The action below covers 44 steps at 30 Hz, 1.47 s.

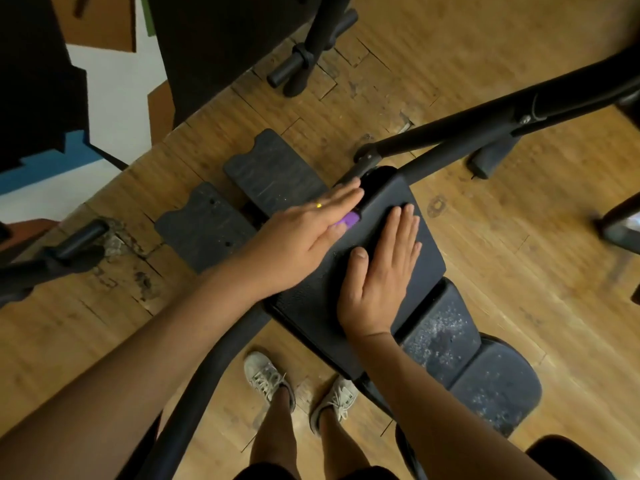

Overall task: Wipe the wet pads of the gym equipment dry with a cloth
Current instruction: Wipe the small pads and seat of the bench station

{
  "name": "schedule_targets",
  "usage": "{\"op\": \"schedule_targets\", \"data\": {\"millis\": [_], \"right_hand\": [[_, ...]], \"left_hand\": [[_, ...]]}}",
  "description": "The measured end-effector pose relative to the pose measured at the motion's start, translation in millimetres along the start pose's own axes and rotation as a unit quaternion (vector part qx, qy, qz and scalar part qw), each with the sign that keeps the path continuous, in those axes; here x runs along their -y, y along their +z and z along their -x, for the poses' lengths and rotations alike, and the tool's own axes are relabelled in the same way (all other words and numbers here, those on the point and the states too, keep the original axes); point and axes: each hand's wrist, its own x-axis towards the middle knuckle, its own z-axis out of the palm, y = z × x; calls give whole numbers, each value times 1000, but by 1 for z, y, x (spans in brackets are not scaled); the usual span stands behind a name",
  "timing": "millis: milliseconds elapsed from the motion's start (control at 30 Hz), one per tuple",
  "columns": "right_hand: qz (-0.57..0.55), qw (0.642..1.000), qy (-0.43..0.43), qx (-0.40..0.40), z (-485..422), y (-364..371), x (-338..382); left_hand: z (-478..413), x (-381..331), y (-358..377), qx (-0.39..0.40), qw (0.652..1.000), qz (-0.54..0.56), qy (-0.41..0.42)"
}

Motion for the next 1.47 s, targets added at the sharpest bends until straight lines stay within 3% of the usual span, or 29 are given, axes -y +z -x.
{"op": "schedule_targets", "data": {"millis": [234, 367, 568, 901, 1235, 1369, 1469], "right_hand": [[5, 1000, 0, 7, -1, 0, 0], [0, 1000, 0, 6, 0, 0, -1], [-7, 1000, 5, 4, 1, -1, 1], [-8, 1000, 12, 5, 1, -1, 3], [-14, 1000, 14, 4, 2, -1, 3], [-9, 1000, 17, 1, 2, -1, 3], [-11, 1000, 17, 2, 2, -1, 3]], "left_hand": [[-88, -13, 5, 19, 1000, -7, -10], [-54, -7, 3, 11, 999, -30, 13], [34, 2, -1, 9, 995, -96, -29], [-42, -5, -1, 30, 997, -64, -12], [109, 20, -4, -8, 999, -34, 7], [87, 12, 6, -47, 999, -9, -7], [56, 11, 1, -33, 999, -10, -17]]}}
